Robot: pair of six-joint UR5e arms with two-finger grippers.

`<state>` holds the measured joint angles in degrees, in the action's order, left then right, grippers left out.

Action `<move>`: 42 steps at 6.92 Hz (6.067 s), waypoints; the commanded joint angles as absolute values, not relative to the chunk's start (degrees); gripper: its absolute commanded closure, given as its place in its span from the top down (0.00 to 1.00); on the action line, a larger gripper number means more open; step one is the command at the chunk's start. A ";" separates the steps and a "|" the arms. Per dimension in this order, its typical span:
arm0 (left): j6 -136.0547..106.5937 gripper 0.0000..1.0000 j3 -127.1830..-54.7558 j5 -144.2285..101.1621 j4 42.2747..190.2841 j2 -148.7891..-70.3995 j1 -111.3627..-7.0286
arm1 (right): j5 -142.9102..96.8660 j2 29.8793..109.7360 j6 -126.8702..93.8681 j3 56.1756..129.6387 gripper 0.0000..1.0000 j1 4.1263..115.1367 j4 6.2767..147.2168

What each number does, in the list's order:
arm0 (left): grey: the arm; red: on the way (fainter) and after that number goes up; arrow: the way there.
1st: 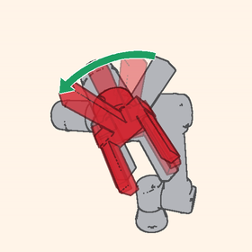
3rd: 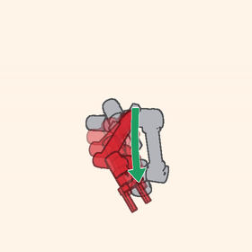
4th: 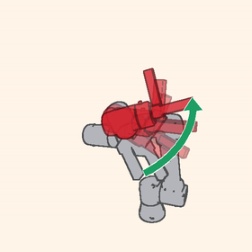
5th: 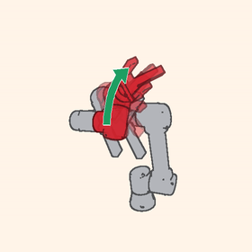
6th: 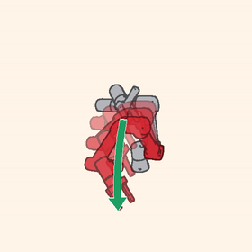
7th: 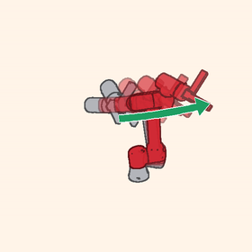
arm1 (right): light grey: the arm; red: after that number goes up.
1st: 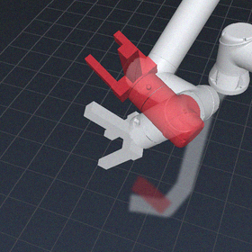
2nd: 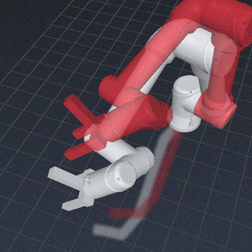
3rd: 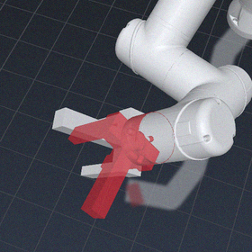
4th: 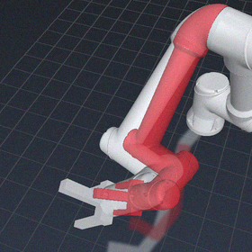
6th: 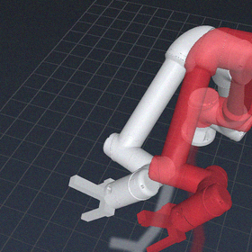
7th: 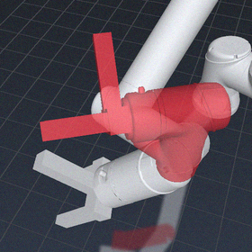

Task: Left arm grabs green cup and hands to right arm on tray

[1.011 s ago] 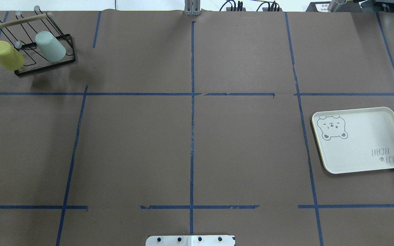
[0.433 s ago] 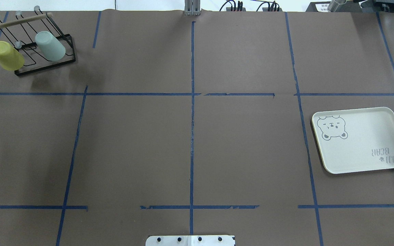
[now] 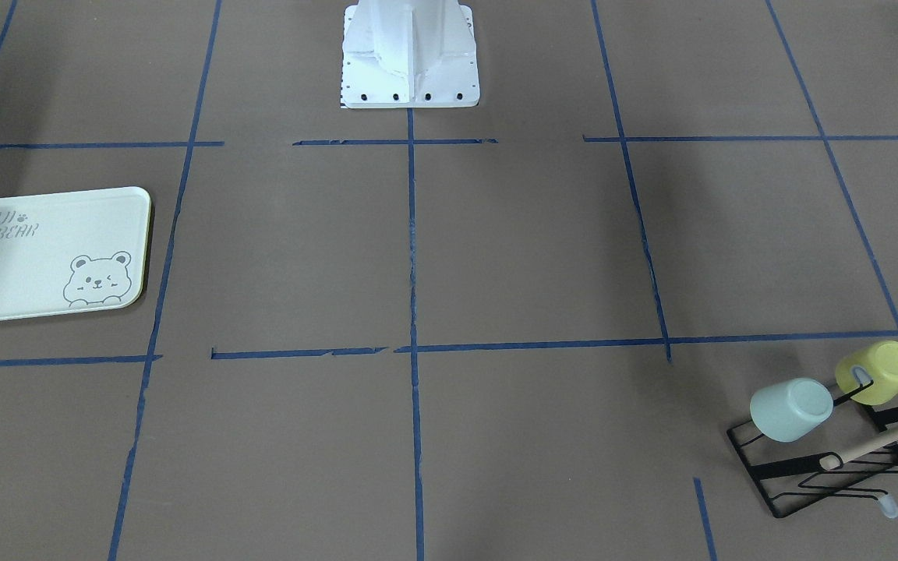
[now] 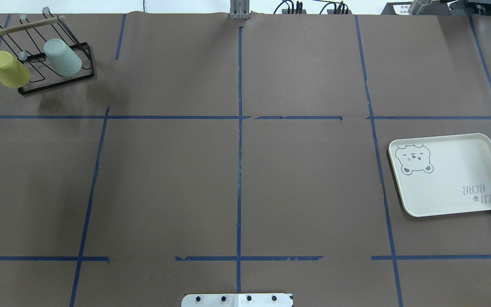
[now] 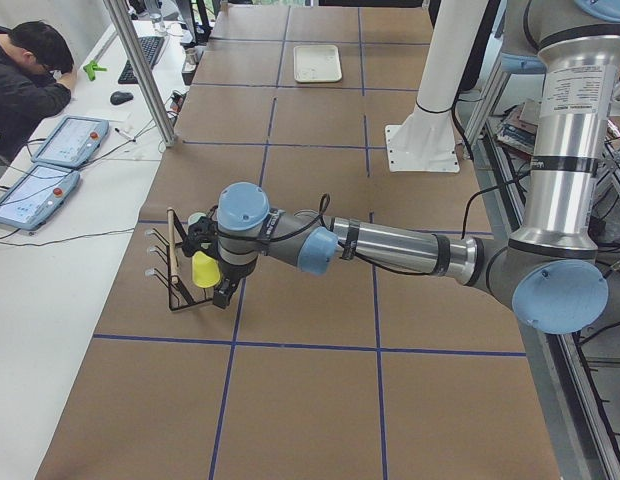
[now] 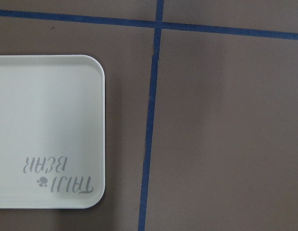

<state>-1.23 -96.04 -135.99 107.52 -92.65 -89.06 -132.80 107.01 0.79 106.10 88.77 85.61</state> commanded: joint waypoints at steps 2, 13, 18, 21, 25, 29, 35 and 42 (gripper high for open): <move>-28.80 1.00 -96.33 -131.70 125.10 -94.21 -82.30 | -132.80 106.96 0.79 106.17 1.00 88.77 85.61; -64.23 1.00 -89.58 -78.50 129.11 -106.95 -51.96 | -132.80 106.79 0.79 106.08 1.00 88.77 85.52; -64.25 1.00 -85.00 -76.12 129.46 -107.84 -51.59 | -132.80 106.87 0.79 106.08 1.00 88.77 85.52; -64.42 1.00 -82.71 -74.62 129.46 -109.86 -50.54 | -132.80 106.88 0.79 106.08 1.00 88.77 85.52; -64.16 1.00 -77.79 -74.53 133.06 -111.62 -50.27 | -132.80 106.88 0.70 106.17 1.00 88.77 85.52; -64.25 1.00 -76.91 -74.62 133.15 -111.80 -50.27 | -132.80 106.88 0.79 106.17 1.00 88.77 85.52; -63.90 0.84 -76.82 -74.62 133.33 -111.71 -50.27 | -132.89 107.05 0.70 106.44 1.00 88.77 85.52; -59.50 0.57 -79.35 -74.53 136.76 -111.01 -51.24 | -132.89 106.96 0.79 106.35 1.00 88.77 85.52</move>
